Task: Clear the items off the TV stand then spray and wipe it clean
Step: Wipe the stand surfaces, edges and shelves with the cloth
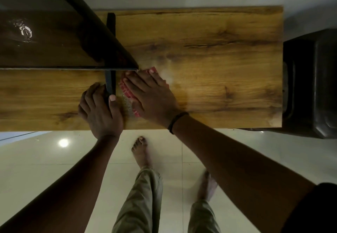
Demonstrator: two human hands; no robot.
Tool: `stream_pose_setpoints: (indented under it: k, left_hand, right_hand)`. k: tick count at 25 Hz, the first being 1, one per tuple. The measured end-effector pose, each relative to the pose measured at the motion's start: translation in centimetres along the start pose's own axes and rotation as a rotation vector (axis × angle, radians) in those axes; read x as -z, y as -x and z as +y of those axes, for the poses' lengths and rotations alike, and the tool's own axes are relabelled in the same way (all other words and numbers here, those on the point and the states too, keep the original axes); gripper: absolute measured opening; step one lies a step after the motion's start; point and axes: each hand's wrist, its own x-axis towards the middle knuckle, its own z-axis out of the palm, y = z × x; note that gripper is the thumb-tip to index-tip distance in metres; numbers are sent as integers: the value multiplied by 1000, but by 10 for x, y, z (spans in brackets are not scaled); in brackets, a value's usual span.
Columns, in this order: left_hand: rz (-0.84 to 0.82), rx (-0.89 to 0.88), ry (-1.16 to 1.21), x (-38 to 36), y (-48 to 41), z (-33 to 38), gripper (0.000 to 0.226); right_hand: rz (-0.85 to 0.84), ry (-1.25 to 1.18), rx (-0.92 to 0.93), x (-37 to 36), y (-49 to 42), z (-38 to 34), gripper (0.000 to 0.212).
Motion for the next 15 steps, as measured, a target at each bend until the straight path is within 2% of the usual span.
stream_pose_setpoints:
  k: [3,6,7,11,12,13,15]
  left_hand:
    - [-6,19,83,3,-2,-1,66]
    - [-14,28,144,7,-3,-1,68]
    - [-11,30,144,7,-2,-1,65]
    - [-22,44,124,7,-4,1,61]
    - [-21,46,116,7,-4,1,62]
    - [-16,42,106,7,-3,1,63]
    - [-6,24,84,5,-3,0,63]
  right_hand:
    - [19,-76,0,-10,22,-34,74]
    - [-16,-74,-9,-18,44,-56,98]
    - [-43,-50,0,-19,50,-60,99]
    - [-114,-7,95,-7,80,-57,81]
    - [-118,-148,111,-3,90,-53,76]
    - [-148,-426,60,6,100,-50,69]
    - [-178,-1137,-247,36,110,-46,50]
